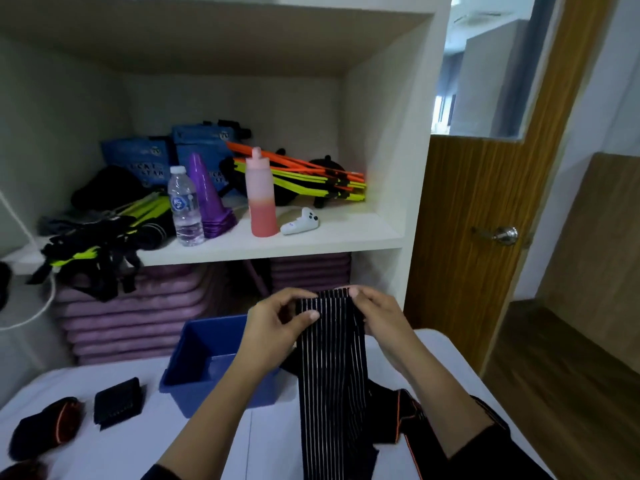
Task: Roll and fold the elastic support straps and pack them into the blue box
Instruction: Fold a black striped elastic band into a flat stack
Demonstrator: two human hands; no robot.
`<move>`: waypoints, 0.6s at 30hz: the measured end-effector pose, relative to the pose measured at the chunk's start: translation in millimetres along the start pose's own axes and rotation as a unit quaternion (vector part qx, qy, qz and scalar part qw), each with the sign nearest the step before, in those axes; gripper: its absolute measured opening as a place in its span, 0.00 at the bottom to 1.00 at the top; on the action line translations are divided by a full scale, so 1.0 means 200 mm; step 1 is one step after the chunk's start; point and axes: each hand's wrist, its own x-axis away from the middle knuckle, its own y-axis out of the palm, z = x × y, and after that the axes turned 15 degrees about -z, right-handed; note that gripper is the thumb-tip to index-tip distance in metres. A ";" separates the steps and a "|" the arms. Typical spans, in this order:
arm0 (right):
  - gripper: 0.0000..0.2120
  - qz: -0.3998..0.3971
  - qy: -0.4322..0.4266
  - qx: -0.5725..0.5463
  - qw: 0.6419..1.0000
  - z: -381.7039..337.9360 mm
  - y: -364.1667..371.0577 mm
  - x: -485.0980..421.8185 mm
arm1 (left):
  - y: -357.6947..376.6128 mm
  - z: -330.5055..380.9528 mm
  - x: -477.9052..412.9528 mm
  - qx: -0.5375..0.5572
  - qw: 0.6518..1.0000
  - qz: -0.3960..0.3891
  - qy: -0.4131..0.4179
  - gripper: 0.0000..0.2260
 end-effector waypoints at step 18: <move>0.13 -0.020 -0.069 0.019 0.997 -0.11 0.63 -0.13 | -0.41 -0.06 0.16 0.048 0.986 0.158 0.012 0.08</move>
